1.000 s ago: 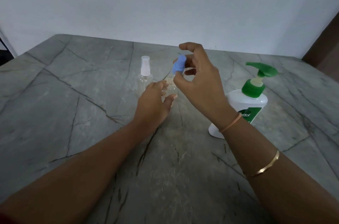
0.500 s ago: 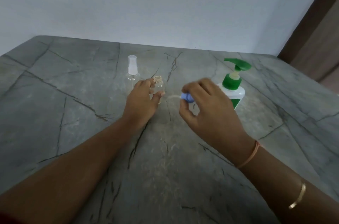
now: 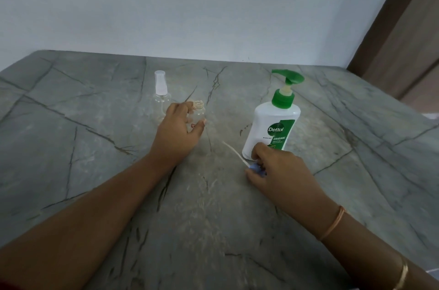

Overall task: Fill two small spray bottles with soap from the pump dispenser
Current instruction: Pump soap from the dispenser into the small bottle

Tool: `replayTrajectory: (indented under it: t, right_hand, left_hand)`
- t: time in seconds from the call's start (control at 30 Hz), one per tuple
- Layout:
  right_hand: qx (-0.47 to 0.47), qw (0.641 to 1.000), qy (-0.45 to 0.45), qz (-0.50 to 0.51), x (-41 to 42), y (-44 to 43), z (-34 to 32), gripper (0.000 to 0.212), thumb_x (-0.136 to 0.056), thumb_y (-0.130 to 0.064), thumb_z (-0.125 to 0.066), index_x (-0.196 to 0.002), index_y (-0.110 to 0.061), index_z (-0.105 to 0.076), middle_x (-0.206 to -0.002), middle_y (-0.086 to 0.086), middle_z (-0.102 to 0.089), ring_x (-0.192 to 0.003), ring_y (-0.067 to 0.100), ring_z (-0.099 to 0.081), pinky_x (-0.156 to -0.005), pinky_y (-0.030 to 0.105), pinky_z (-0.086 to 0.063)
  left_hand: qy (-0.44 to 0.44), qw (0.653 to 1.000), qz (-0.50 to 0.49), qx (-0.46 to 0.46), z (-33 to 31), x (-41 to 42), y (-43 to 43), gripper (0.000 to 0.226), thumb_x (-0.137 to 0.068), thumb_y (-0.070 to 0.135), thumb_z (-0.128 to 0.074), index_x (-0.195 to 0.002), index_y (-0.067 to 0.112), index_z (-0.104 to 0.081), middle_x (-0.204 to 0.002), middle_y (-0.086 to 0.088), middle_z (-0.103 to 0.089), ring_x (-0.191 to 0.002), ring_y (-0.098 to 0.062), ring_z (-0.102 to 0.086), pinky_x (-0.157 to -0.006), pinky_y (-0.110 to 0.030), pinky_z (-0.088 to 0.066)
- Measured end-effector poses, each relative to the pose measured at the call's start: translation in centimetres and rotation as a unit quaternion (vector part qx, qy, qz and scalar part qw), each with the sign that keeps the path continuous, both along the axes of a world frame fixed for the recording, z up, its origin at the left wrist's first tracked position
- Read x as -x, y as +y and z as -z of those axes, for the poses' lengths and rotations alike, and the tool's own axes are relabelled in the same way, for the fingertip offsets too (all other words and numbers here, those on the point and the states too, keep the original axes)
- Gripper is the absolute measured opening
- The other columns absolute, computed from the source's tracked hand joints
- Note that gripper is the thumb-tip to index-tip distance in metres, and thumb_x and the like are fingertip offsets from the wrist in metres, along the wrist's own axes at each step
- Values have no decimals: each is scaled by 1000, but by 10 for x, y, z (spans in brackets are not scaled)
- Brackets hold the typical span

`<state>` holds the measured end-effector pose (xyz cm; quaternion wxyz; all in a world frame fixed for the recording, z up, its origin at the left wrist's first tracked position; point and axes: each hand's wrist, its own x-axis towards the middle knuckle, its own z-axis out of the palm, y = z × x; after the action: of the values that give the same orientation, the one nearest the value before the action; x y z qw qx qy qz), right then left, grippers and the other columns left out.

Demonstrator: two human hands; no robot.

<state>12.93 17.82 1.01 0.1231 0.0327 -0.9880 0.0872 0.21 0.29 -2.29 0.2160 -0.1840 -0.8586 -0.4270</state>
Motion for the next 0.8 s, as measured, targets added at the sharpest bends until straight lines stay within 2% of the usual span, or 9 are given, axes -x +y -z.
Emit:
replayTrajectory:
  t: [0.17,0.33,0.47,0.53,0.63,0.73,0.8]
  right_hand:
    - [17,999,46,9,0,7,-4,25,-88,-38,-57,-101,-16,-53,-105,1,-65,-89,17,-60,-67,22,-34]
    - [45,996,67,25,0,13,-9,23,-87,-34,-58,-94,-12,-62,-98,2,-68,-82,17,-62,-72,27,-48]
    - [86,989,119,33,2,19,-16,16,-86,-22,-57,-82,-9,-65,-80,3,-68,-69,17,-60,-63,28,-49]
    - [127,978,162,43,5,23,-19,15,-85,-16,-57,-75,-7,-64,-69,5,-65,-60,18,-57,-58,30,-47]
    - [199,950,230,65,10,33,-19,20,-84,-16,-53,-67,-7,-57,-55,4,-54,-49,13,-45,-49,25,-36]
    - [227,919,317,56,14,43,-24,27,-83,-24,-41,-71,-6,-57,-60,5,-54,-51,14,-43,-49,24,-35]
    - [247,897,364,49,20,49,-35,29,-86,-23,-39,-76,-3,-58,-69,8,-57,-58,16,-45,-53,16,-35]
  left_hand:
    - [-12,1000,23,5,-2,-3,3,38,-84,27,-64,-117,13,-53,-110,5,-45,-95,-12,-57,-79,-27,-46]
    - [1,999,36,22,-5,-7,3,43,-84,30,-63,-123,16,-51,-111,9,-42,-94,-10,-56,-77,-21,-41]
    - [19,998,34,39,-6,-9,3,46,-85,35,-62,-126,20,-49,-111,12,-42,-93,-7,-53,-72,-13,-36]
    - [34,998,35,47,-8,-10,3,46,-84,37,-61,-126,23,-49,-109,13,-43,-91,-6,-53,-69,-8,-33]
    - [57,996,41,46,-9,-13,4,45,-84,45,-58,-124,29,-49,-105,15,-47,-88,-7,-52,-71,-7,-31]
    - [68,995,51,45,-12,-15,6,47,-83,55,-49,-125,34,-46,-101,17,-51,-87,-4,-48,-74,-7,-30]
    - [59,996,63,37,-17,-17,10,48,-84,56,-48,-127,36,-43,-99,16,-55,-87,-3,-49,-76,-10,-33]
